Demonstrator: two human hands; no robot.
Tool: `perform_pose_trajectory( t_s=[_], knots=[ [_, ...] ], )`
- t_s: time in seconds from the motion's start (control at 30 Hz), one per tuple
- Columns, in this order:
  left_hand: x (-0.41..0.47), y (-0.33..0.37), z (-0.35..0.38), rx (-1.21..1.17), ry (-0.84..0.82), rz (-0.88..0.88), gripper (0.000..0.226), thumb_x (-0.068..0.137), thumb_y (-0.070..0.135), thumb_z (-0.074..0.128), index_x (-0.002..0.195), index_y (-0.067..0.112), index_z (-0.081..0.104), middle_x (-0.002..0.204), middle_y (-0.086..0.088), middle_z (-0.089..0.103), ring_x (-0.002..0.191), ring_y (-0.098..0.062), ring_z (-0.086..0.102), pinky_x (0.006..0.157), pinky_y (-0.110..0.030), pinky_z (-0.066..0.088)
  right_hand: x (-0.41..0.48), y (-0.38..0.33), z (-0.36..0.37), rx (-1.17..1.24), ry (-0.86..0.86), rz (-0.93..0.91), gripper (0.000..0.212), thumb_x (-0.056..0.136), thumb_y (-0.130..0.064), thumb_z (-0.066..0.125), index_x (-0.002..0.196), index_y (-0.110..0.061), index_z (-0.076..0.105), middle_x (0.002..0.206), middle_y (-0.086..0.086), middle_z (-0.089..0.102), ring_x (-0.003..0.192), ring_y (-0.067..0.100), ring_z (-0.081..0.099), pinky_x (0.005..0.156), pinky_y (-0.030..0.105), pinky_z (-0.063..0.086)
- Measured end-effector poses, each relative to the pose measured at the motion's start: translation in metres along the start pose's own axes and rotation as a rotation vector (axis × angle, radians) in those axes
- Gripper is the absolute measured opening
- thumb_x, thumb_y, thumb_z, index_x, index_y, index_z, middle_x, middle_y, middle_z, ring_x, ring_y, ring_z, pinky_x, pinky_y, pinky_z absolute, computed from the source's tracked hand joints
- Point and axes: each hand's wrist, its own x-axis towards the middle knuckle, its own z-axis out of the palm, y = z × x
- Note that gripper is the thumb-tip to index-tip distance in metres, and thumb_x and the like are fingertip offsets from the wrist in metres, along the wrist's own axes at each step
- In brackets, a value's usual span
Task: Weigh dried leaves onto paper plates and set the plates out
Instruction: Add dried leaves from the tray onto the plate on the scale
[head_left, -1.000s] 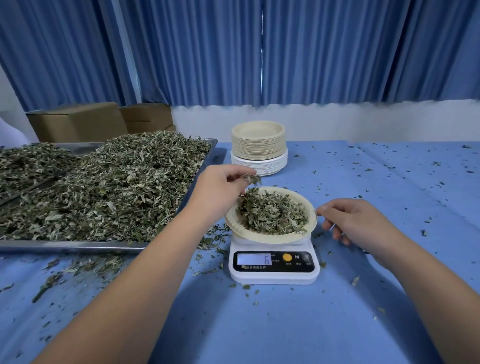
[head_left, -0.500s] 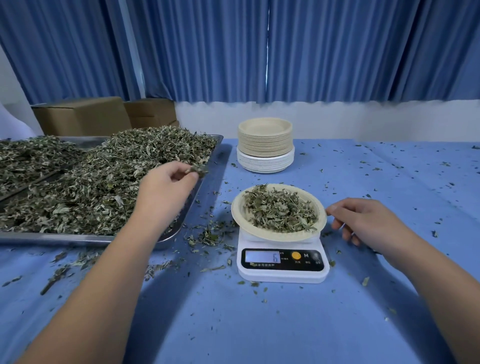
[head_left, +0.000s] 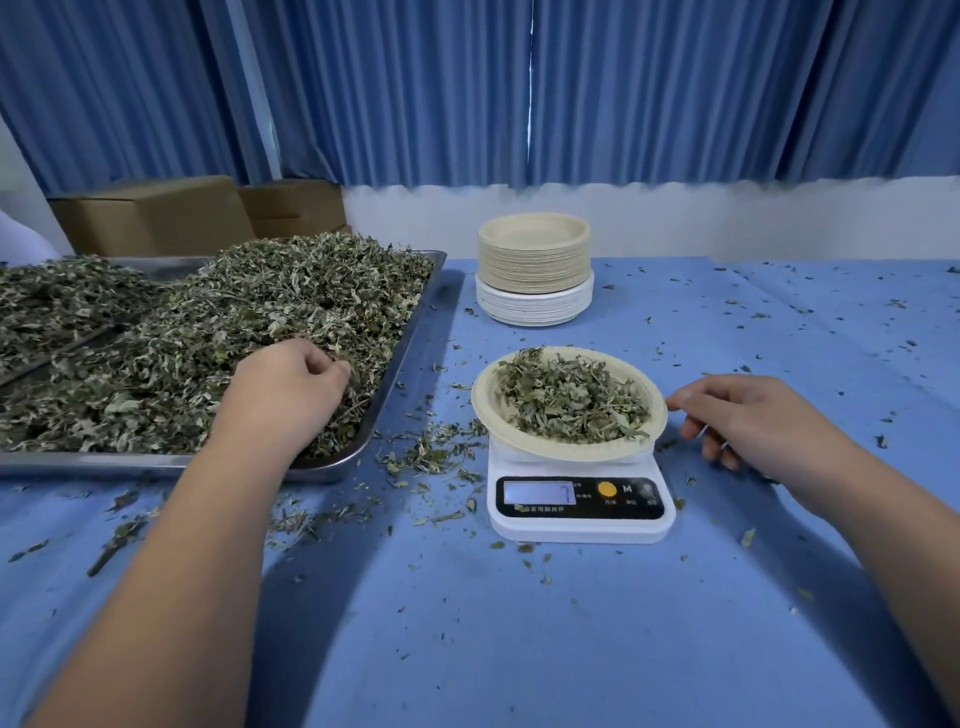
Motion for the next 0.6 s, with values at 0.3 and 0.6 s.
perform_pose_trajectory(
  t_s=[0.3,0.6],
  knots=[
    [-0.028,0.032,0.010,-0.381,0.041,0.201,0.014,0.093,0.025,0.057,0.082,0.031,0.065,0.073,0.013,0.060,0.057,0.002,0.052,0.050,-0.016,0.036,0.002,0.000,0.005,0.075,-0.015,0.001,0.017,0.095,-0.027,0.056,0.092,-0.016,0.069,0.064,-0.003,0.063,0.044,0.012,0.048,0.046,0.025,0.039],
    [-0.056,0.059,0.051,-0.652,-0.295,-0.050,0.038,0.095,0.033,0.056,0.131,0.019,0.058,0.117,-0.006,0.065,0.101,-0.024,0.063,0.094,-0.039,0.049,0.002,0.000,0.014,0.269,-0.091,0.083,0.021,0.097,-0.021,0.054,0.092,-0.004,0.066,0.067,0.007,0.058,0.047,0.016,0.048,0.044,0.027,0.037]
  ],
)
